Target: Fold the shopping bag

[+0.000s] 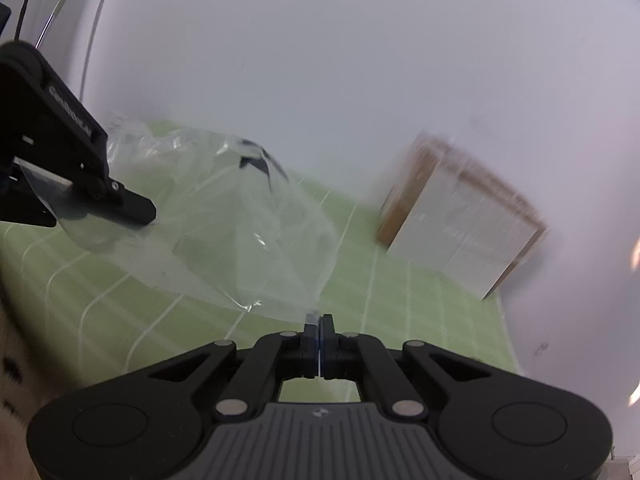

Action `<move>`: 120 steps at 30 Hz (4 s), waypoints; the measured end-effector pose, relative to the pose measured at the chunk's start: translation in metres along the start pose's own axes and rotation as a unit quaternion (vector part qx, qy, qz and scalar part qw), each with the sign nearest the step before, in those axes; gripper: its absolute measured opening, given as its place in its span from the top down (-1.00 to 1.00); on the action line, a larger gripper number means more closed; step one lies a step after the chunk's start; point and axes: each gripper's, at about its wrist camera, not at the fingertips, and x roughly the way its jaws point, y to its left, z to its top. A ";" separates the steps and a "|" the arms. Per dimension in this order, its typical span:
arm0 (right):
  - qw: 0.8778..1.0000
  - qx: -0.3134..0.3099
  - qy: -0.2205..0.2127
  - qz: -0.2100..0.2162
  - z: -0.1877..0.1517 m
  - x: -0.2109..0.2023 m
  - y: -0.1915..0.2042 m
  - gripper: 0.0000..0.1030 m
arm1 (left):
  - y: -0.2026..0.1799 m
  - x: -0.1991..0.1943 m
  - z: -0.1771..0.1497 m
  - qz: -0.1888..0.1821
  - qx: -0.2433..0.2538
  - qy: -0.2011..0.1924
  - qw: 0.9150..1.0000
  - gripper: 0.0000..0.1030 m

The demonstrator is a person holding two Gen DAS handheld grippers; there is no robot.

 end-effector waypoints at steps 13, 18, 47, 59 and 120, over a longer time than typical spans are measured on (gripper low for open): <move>0.983 0.150 0.007 0.109 0.007 -0.009 -0.047 0.02 | 0.016 0.021 0.013 0.019 0.018 0.007 1.000 0.97; 0.974 0.189 -0.012 0.124 0.017 -0.006 -0.056 0.02 | 0.009 0.026 0.016 0.025 0.055 0.018 0.998 0.97; 0.954 0.258 -0.009 0.150 0.048 0.103 -0.042 0.49 | -0.027 0.082 0.045 0.016 0.226 0.134 0.965 0.88; 0.967 0.224 0.018 0.122 0.037 0.118 -0.026 0.53 | -0.018 0.032 0.041 -0.024 0.220 0.163 0.962 0.22; 0.968 0.246 0.013 0.052 0.005 0.108 -0.076 0.36 | 0.003 0.074 0.090 0.221 0.254 -0.094 0.937 0.36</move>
